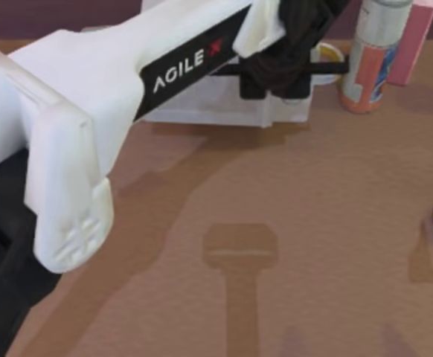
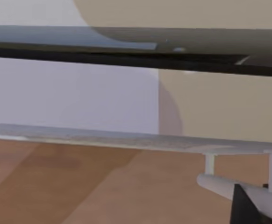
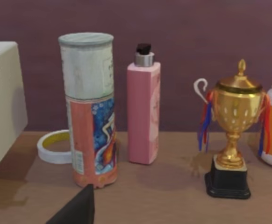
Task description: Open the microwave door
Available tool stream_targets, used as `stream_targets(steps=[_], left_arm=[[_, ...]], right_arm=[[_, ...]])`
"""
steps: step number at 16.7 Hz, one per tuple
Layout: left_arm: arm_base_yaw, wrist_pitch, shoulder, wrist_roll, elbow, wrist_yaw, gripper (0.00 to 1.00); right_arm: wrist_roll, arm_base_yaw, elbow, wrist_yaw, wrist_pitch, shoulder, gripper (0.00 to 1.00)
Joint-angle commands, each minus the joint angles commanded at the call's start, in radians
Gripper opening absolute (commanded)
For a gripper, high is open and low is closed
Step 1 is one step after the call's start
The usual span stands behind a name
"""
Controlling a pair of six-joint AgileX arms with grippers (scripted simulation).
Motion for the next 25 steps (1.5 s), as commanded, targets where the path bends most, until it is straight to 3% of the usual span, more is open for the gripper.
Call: stream_targets(steps=[25], left_arm=[[0.003, 0.017, -0.018, 0.012, -0.034, 0.003, 0.00]], right_arm=[[0.000, 0.000, 0.000, 0.000, 0.000, 0.000, 1.00]])
